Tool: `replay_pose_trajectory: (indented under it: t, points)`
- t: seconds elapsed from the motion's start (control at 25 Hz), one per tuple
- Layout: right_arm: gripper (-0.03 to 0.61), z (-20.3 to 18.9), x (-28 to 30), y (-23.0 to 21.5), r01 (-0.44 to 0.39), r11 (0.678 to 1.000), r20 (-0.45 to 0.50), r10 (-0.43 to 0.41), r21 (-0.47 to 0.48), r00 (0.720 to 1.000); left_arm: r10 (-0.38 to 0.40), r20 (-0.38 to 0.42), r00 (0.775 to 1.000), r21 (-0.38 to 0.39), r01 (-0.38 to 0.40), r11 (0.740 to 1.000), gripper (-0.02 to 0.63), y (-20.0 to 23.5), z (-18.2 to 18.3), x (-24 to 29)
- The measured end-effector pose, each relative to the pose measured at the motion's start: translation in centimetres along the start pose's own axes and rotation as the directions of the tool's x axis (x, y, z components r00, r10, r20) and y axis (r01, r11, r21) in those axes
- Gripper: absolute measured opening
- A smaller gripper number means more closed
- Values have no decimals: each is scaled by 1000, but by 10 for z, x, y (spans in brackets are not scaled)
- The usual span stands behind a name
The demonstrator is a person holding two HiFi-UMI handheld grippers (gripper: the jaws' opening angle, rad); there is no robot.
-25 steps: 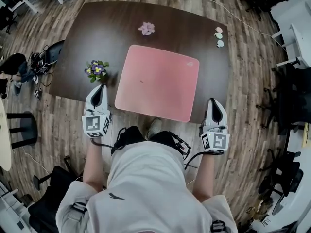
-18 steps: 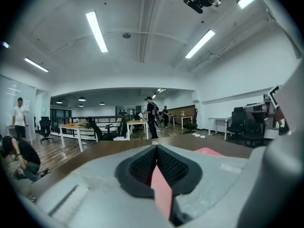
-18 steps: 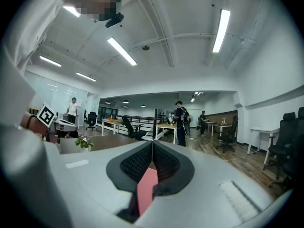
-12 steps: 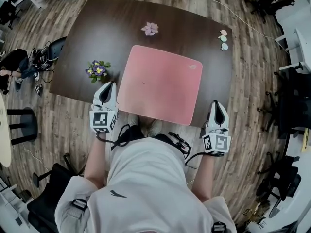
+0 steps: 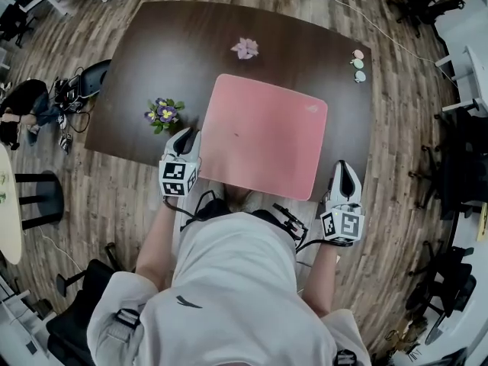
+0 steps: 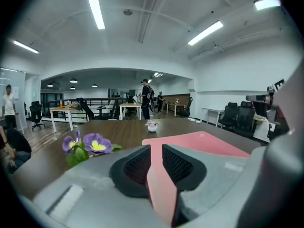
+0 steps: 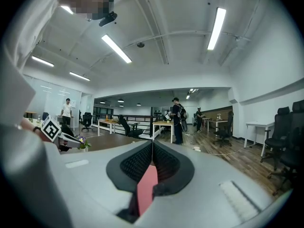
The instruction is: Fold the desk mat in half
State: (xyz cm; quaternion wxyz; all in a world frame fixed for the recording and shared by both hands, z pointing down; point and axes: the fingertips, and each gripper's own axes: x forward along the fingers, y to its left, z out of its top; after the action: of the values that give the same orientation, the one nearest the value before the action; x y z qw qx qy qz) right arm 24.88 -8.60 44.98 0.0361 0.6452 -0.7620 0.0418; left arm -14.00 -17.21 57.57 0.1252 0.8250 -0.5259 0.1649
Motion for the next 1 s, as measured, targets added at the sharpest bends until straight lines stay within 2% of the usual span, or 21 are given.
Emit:
replay_pose_trajectory:
  t: [0.12, 0.2, 0.36, 0.48, 0.56, 0.76, 0.88, 1.0]
  points:
    - [9, -2, 2, 2, 2, 1000, -12, -2, -9, 1000, -26, -94, 995, -10, 25, 1000, 143, -1, -32, 23]
    - [9, -3, 3, 6, 4, 1000, -19, -4, -17, 1000, -33, -165, 986, -5, 33, 999, 144, 0, -57, 37]
    - [9, -4, 10, 17, 2, 1000, -27, -3, -20, 1000, -28, -305, 952, 43, 43, 998, 147, 5, -102, 54]
    - [9, -3, 12, 20, -2, 1000, -30, 1, -21, 1000, -32, -372, 928, 34, 48, 998, 180, 4, -124, 61]
    - [9, -3, 12, 19, 1, 1000, -31, -1, -22, 1000, -46, -394, 918, 7, 53, 999, 204, 2, -131, 62]
    - [9, -3, 12, 18, 11, 1000, -40, -12, -27, 999, -73, -402, 913, -65, 52, 997, 209, 2, -130, 63]
    - [9, -6, 12, 18, 13, 1000, -47, -14, -26, 999, -90, -408, 909, -66, 68, 995, 152, -4, -131, 67]
    - [9, -7, 15, 21, 8, 1000, -50, -9, -25, 999, -87, -416, 905, -82, 58, 995, 144, -5, -129, 66]
